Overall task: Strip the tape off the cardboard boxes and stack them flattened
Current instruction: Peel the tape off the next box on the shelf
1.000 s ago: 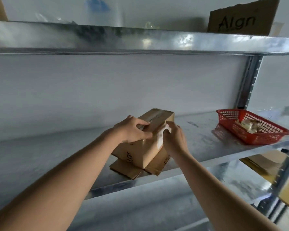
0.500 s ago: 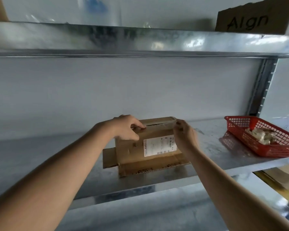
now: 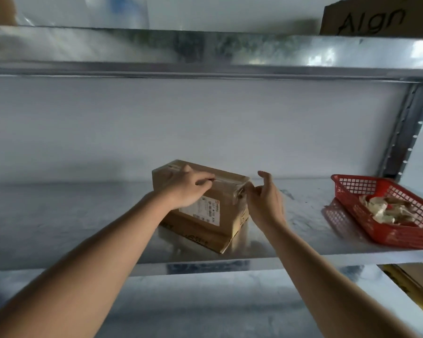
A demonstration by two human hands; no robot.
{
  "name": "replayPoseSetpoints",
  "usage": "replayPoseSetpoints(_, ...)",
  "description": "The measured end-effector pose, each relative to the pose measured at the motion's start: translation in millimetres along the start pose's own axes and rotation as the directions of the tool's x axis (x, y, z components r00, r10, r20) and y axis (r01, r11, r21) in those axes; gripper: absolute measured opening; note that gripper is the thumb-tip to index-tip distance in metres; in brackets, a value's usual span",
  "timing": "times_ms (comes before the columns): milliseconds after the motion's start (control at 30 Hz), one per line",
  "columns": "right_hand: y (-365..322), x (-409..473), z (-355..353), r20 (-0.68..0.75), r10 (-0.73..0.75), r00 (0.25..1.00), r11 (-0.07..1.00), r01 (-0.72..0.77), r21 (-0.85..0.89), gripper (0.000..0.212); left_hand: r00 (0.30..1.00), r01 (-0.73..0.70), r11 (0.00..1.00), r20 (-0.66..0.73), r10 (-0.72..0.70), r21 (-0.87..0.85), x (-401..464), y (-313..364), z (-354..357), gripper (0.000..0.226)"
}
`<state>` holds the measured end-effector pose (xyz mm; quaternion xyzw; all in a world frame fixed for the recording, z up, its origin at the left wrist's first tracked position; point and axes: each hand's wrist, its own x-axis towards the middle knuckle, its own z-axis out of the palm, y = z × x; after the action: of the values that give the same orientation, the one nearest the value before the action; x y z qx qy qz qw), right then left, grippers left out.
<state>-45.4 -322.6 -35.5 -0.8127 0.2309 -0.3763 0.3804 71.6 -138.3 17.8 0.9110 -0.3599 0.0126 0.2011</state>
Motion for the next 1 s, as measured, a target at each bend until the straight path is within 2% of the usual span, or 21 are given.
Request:
replayPoseSetpoints(67, 5.8, 7.5, -4.0, 0.086, 0.024, 0.996, 1.000, -0.024, 0.003, 0.043, 0.999, -0.006, 0.998, 0.040, 0.008, -0.057, -2.1, -0.9, -2.6, 0.035)
replayPoseSetpoints(133, 8.9, 10.2, -6.8, 0.156, -0.019, 0.988, 0.997, 0.008, 0.073, 0.033, 0.999, 0.007, 0.999, 0.052, -0.004, -0.047, -2.2, 3.4, -1.7, 0.028)
replayPoseSetpoints(200, 12.8, 8.7, -11.1, 0.122, -0.058, 0.991, 0.993, 0.045, 0.110, 0.024, 0.998, 0.034, 0.998, 0.061, -0.030, -0.059, 0.0, 13.0, 1.6, 0.022)
replayPoseSetpoints(267, 18.4, 5.6, -17.6, 0.089, -0.074, 0.993, 0.984, 0.059, 0.167, 0.016, 0.998, 0.042, 0.994, 0.060, -0.036, -0.101, 3.9, 22.1, 3.8, 0.028)
replayPoseSetpoints(367, 26.4, -0.1, -30.7, 0.150, -0.150, 0.977, 0.968, 0.115, 0.223, 0.011, 0.990, 0.045, 0.989, 0.138, -0.026, -0.142, 13.1, 27.3, 0.7, 0.039)
replayPoseSetpoints(400, 28.5, -2.3, -34.9, 0.190, -0.186, 0.964, 0.959, 0.136, 0.248, 0.015, 0.984, 0.044, 0.987, 0.180, -0.016, -0.153, 16.5, 28.0, -2.3, 0.045)
replayPoseSetpoints(467, 31.6, -8.6, -42.6, 0.295, -0.252, 0.922, 0.938, 0.158, 0.308, 0.034, 0.970, 0.034, 0.989, 0.244, 0.003, -0.147, 23.4, 30.4, -6.1, 0.056)
replayPoseSetpoints(533, 33.5, -16.2, -48.1, 0.342, -0.348, 0.873, 0.923, 0.255, 0.287, 0.060, 0.963, 0.026, 0.997, 0.271, -0.007, -0.068, 30.6, 34.7, -3.2, 0.054)
replayPoseSetpoints(600, 34.7, -22.6, -49.5, 0.308, -0.433, 0.847, 0.896, 0.367, 0.250, 0.073, 0.962, 0.041, 0.999, 0.271, -0.035, -0.013, 31.9, 40.2, 1.7, 0.052)
replayPoseSetpoints(667, 34.4, -28.2, -49.2, 0.221, -0.476, 0.851, 0.871, 0.421, 0.255, 0.071, 0.963, 0.057, 0.998, 0.265, -0.053, -0.007, 30.3, 42.2, 4.1, 0.052)
replayPoseSetpoints(800, 36.7, -34.3, -43.9, 0.030, -0.520, 0.854, 0.833, 0.499, 0.237, 0.045, 0.965, 0.056, 0.997, 0.260, -0.041, -0.053, 24.1, 42.1, 3.4, 0.054)
replayPoseSetpoints(900, 39.3, -34.9, -40.7, -0.016, -0.462, 0.886, 0.845, 0.446, 0.296, 0.023, 0.964, 0.061, 0.997, 0.261, -0.045, -0.055, 22.7, 43.9, 3.1, 0.055)
replayPoseSetpoints(1000, 40.9, -34.8, -39.1, -0.017, -0.465, 0.885, 0.841, 0.448, 0.304, 0.013, 0.964, 0.060, 0.997, 0.263, -0.043, -0.056, 23.0, 43.2, 2.6, 0.055)
